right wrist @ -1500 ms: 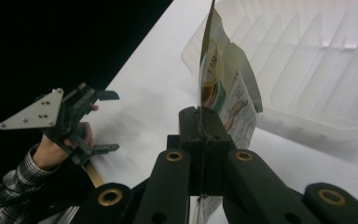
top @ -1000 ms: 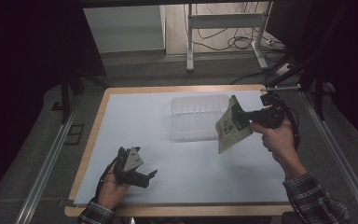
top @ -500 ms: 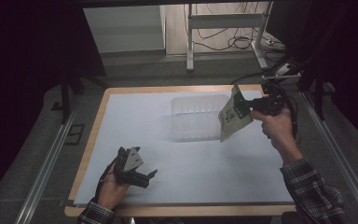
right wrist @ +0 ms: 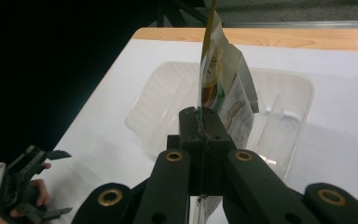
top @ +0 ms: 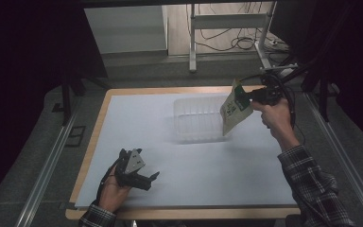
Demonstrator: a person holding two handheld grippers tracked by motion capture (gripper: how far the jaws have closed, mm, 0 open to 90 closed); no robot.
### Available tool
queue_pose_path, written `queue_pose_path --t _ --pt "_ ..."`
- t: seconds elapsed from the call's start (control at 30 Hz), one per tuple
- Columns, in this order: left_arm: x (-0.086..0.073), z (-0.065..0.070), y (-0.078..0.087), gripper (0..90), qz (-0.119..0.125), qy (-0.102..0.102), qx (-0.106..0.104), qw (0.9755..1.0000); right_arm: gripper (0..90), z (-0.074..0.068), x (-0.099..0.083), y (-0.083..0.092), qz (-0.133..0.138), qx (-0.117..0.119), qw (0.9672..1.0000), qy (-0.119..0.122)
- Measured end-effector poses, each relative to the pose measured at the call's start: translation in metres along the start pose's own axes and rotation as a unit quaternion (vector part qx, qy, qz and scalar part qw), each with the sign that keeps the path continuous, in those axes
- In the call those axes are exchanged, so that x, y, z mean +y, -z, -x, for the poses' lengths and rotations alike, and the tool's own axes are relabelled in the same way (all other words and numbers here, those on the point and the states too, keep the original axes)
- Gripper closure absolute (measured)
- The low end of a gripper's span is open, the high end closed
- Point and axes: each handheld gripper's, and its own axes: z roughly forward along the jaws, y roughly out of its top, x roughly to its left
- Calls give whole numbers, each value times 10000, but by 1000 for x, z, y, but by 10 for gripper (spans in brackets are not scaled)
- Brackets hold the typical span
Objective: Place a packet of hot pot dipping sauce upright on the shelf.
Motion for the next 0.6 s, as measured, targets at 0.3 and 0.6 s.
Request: queue_pose_path --t 0.3,0.6 --pt "0 0 0 0 3 -3 -3 10000 890 13 14 -12 16 -52 9999 -137" --pt "0 0 0 0 9 -3 -9 10000 890 20 21 -27 -71 -219 9996 -145"
